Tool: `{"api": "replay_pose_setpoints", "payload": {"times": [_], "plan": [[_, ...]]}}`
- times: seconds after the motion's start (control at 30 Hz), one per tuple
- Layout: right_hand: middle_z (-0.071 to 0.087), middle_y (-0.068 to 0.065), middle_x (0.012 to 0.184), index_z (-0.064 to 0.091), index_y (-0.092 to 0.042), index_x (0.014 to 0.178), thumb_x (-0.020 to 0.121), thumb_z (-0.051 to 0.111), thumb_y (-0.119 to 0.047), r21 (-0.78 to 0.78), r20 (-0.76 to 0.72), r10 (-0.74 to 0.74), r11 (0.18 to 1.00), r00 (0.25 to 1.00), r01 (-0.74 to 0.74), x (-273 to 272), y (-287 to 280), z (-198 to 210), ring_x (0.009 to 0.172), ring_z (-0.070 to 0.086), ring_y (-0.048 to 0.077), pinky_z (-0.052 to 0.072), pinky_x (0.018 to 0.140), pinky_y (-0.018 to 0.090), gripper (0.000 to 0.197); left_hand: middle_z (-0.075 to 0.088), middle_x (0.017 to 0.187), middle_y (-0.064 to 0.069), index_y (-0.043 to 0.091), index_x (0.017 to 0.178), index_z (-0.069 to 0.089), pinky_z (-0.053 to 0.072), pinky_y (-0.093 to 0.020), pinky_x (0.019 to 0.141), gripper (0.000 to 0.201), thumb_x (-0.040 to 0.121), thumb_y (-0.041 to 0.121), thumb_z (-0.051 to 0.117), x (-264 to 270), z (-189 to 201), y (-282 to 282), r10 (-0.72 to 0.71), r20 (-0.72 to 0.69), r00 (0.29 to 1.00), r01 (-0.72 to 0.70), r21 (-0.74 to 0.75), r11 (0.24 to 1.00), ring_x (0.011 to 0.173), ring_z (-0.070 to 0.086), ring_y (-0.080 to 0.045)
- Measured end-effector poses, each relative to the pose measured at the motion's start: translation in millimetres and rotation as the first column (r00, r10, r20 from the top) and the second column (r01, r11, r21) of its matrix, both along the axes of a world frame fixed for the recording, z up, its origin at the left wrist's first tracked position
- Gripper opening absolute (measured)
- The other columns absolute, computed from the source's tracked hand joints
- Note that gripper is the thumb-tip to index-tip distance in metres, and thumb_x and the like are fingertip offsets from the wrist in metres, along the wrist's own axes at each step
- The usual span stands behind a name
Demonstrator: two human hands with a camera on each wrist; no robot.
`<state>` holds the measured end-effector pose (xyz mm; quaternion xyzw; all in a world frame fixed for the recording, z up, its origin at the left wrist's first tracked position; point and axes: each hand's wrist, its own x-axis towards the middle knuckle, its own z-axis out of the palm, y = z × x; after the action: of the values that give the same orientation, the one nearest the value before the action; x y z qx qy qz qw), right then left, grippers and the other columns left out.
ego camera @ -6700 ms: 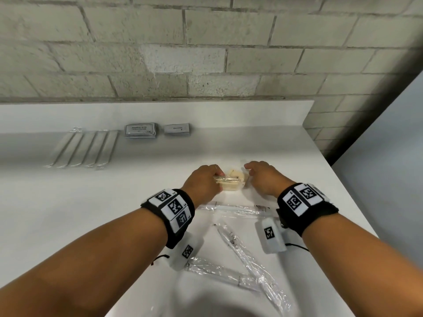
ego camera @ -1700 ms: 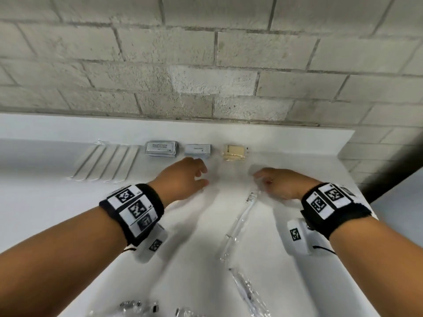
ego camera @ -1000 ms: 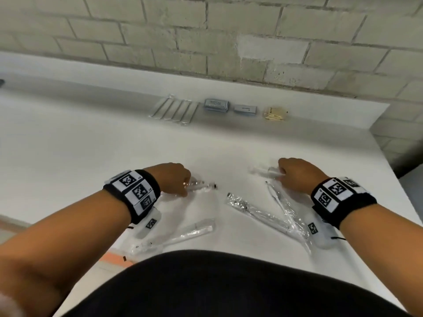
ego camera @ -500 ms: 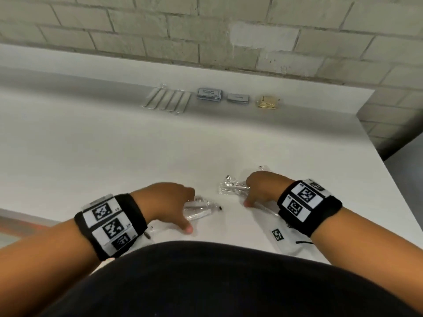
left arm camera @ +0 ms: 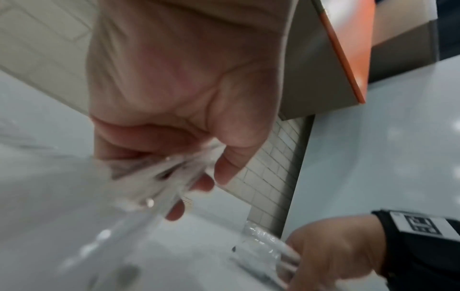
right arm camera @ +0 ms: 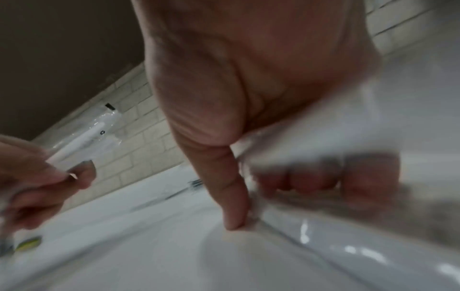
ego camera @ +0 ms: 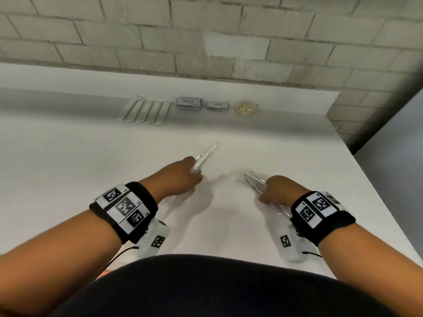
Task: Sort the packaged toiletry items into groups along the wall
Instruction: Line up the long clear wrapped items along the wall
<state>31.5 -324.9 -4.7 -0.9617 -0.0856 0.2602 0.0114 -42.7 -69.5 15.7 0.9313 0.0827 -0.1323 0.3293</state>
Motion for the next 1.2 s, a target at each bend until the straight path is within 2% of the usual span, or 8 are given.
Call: {"api": "replay_pose_setpoints", "payload": {"times": [0.13,0.23,0.37,0.5,0.83,1.0,1.13,1.2], "plan": [[0.065,0.008,0.081,0.056,-0.009,0.090,0.081,0.056,-0.019,0.324,-0.077,-0.144,0.932,0.986,0.162,3,3,8,0.069,0.060,0.023,0.041,0.054,0.023,0.013,0.059,0.090,-0.002,0.015,0.100,0.050,0.050,-0.032,0.065,0.027,0.087,0.037,0.058,30,2,-25,0.120,-0.002,0.993,-0.112,-0.381,0.918,0.067,0.066,-0.016],[0.066,0.015,0.070,0.053,-0.008,0.090,0.088,0.054,-0.011,0.698,-0.315,-0.217,0.607,0.924,0.380,5,8,21,0.058,0.063,0.030,0.055,0.060,0.036,0.004,0.049,0.087,0.000,0.015,0.104,0.045,0.045,-0.025,0.053,0.042,0.087,0.051,0.058,47,6,-49,0.140,-0.079,0.987,-0.160,-0.544,0.824,0.063,0.054,-0.015],[0.061,0.014,0.072,0.054,-0.009,0.092,0.092,0.059,-0.014,0.802,-0.399,-0.287,0.350,0.871,0.484,20,4,33,0.061,0.063,0.031,0.057,0.061,0.040,0.008,0.051,0.097,-0.004,0.020,0.129,0.036,0.044,-0.030,0.068,0.072,0.084,0.076,0.032,76,11,-83,0.110,-0.196,0.974,-0.214,-0.655,0.724,0.075,0.049,-0.018],[0.059,0.014,0.066,0.052,-0.009,0.088,0.092,0.061,-0.014,0.795,-0.505,-0.302,0.201,0.808,0.572,55,-23,32,0.054,0.059,0.028,0.055,0.066,0.040,0.011,0.048,0.090,-0.006,0.018,0.117,0.041,0.038,-0.029,0.063,0.034,0.099,0.045,0.030,117,13,-123,0.171,-0.294,0.941,-0.338,-0.759,0.557,0.071,0.044,-0.018],[0.060,0.015,0.064,0.055,-0.002,0.076,0.082,0.064,0.001,0.692,-0.379,-0.354,0.505,0.855,0.516,201,-124,26,0.052,0.059,0.026,0.056,0.055,0.034,0.012,0.048,0.066,-0.003,0.016,0.069,0.045,0.038,-0.019,0.044,0.024,0.088,0.003,0.049,262,-5,-205,0.208,-0.149,0.967,-0.256,-0.511,0.821,0.052,0.045,-0.015],[0.066,0.013,0.066,0.063,-0.004,0.063,0.071,0.071,-0.005,0.624,-0.327,-0.304,0.642,0.895,0.446,265,-147,2,0.076,0.064,0.031,0.053,0.091,0.052,0.012,0.045,0.045,-0.006,0.007,0.059,0.044,0.033,-0.024,0.043,0.031,0.089,-0.003,0.044,307,-19,-229,0.274,-0.185,0.944,-0.330,-0.481,0.812,0.036,0.043,-0.016],[0.065,0.015,0.073,0.060,0.002,0.098,0.065,0.077,-0.018,0.636,-0.266,-0.307,0.656,0.914,0.406,293,-151,2,0.059,0.059,0.027,0.050,0.059,0.035,0.042,0.056,0.076,-0.006,0.015,0.078,0.053,0.047,-0.022,0.051,0.018,0.094,0.007,0.047,320,-25,-228,0.400,-0.208,0.893,-0.450,-0.463,0.764,0.060,0.058,-0.015],[0.065,0.012,0.100,0.055,-0.002,0.119,0.071,0.078,-0.032,0.607,-0.189,-0.284,0.718,0.940,0.339,305,-152,2,0.082,0.064,0.028,0.049,0.068,0.032,0.061,0.060,0.107,-0.009,0.013,0.113,0.056,0.053,-0.030,0.071,0.021,0.093,0.012,0.050,324,-27,-219,0.429,-0.157,0.890,-0.453,-0.415,0.789,0.094,0.064,-0.026]]}}
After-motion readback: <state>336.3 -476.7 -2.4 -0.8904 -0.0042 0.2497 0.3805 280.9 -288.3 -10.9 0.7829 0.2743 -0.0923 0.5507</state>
